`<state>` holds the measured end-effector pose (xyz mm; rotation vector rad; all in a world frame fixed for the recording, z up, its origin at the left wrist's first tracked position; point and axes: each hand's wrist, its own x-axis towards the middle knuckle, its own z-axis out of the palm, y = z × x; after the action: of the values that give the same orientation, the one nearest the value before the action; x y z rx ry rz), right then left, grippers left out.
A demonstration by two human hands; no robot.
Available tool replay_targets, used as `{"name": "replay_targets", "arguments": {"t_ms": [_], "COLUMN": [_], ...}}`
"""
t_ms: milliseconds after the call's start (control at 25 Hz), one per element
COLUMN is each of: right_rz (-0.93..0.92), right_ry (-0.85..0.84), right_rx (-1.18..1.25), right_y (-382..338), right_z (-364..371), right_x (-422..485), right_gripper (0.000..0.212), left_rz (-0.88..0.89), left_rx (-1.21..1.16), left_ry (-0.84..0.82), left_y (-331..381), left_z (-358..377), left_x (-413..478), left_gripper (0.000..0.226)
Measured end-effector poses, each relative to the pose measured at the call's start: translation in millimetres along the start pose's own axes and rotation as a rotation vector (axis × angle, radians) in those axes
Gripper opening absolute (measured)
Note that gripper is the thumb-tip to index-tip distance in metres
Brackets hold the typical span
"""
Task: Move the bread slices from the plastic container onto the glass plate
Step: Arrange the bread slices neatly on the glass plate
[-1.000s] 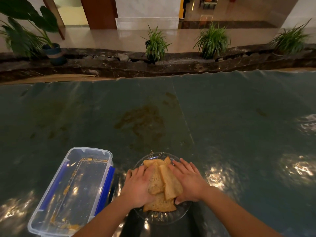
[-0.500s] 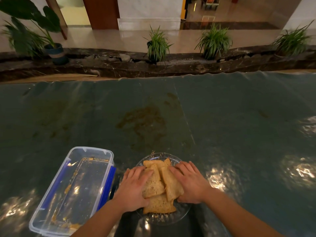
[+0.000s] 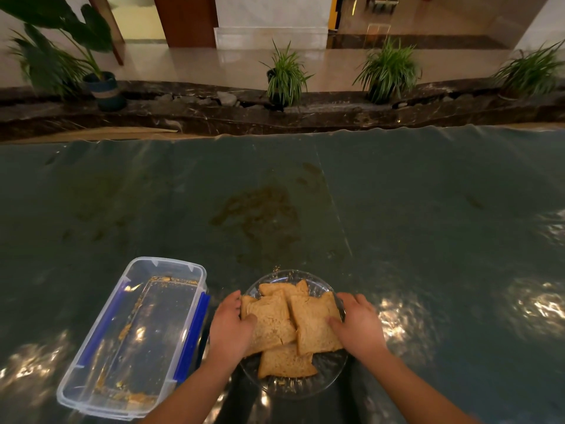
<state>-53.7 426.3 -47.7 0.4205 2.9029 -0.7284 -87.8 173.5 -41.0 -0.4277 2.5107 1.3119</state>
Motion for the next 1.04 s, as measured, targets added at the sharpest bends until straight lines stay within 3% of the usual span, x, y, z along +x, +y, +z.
{"name": "replay_targets", "arguments": {"t_ms": [160, 280, 360, 440, 520, 640, 720, 800, 1040], "right_rz": [-0.008, 0.012, 0.036, 0.038, -0.047, -0.275, -0.383, -0.448, -0.536], "right_ry": [-0.027, -0.037, -0.029, -0.018, -0.025, -0.239, -0.371, -0.4, -0.29], "right_rx": [0.106, 0.133, 0.13, 0.071, -0.02, -0.143, -0.307, -0.4, -0.402], "right_y": [-9.5, -12.5, -10.2, -9.5, -11.2, -14.9, -17.3, -20.1, -17.5], "right_z": [1.3, 4.6, 5.2, 4.7, 2.8, -0.2, -0.8, -0.4, 3.1], "right_x": [1.5, 0.1, -2.3, -5.7, -8.6, -5.3, 2.7, 10.7, 14.1], "right_gripper": [0.048, 0.05, 0.049, 0.051, 0.064, 0.111, 0.128, 0.131, 0.119], "left_rz": [-0.002, 0.128, 0.309, 0.455, 0.533, 0.576, 0.619, 0.654, 0.7], "left_rx": [-0.054, 0.131, 0.321, 0.462, 0.64, 0.802, 0.846, 0.857, 0.805], "left_ry": [-0.072, -0.072, -0.057, -0.158, -0.289, -0.363, -0.359, -0.345, -0.333], "left_y": [0.0, -2.2, 2.7, 9.5, 14.9, 18.7, 20.4, 20.3, 7.7], "left_z": [-2.9, -4.1, -0.5, 8.3, 18.1, 23.7, 23.4, 22.1, 15.6], "left_x": [-1.2, -4.8, -6.0, -4.3, -0.1, 10.1, 13.2, 14.1, 10.0], "left_gripper": [0.059, 0.055, 0.067, 0.088, 0.113, 0.129, 0.127, 0.123, 0.11]}}
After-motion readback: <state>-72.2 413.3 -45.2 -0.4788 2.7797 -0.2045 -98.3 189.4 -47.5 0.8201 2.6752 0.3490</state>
